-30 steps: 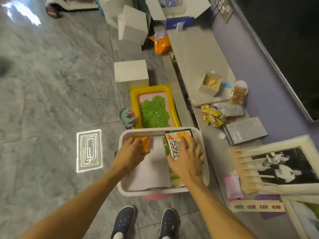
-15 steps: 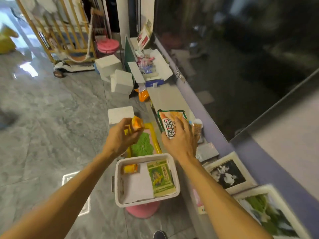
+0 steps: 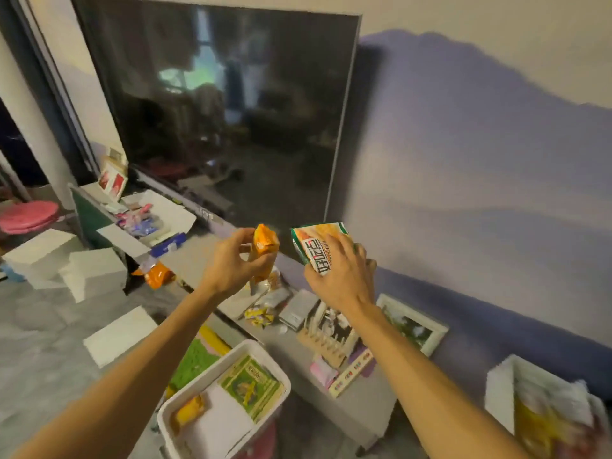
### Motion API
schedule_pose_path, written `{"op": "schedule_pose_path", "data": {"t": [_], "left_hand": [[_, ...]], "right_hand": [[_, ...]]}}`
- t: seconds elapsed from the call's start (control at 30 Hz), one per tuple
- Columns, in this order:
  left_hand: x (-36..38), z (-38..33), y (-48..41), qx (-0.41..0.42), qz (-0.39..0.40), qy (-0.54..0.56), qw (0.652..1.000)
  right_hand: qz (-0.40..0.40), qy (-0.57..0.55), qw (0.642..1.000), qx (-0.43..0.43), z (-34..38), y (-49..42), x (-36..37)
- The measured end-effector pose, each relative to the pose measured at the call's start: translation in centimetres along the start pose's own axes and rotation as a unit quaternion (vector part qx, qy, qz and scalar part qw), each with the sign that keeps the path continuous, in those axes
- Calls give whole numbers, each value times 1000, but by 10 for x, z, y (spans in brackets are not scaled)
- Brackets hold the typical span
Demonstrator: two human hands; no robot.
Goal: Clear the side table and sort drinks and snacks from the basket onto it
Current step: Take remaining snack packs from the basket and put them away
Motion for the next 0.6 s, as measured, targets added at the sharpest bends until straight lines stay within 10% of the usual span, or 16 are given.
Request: {"op": "schedule_pose_path", "data": {"t": [0.6], "left_hand": [[402, -258, 141, 109, 282, 108, 947]], "right_hand": [[-73, 114, 946, 296, -388, 230, -215]]}}
Point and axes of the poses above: each hand's wrist, its own y-axis away from the middle knuckle, its own x-axis out of the palm, z = x × y, the point moved 10 cm from there along -y, towards the middle knuckle, and after that the axes turned 5 degrees about -z, right-handed, at the moved point
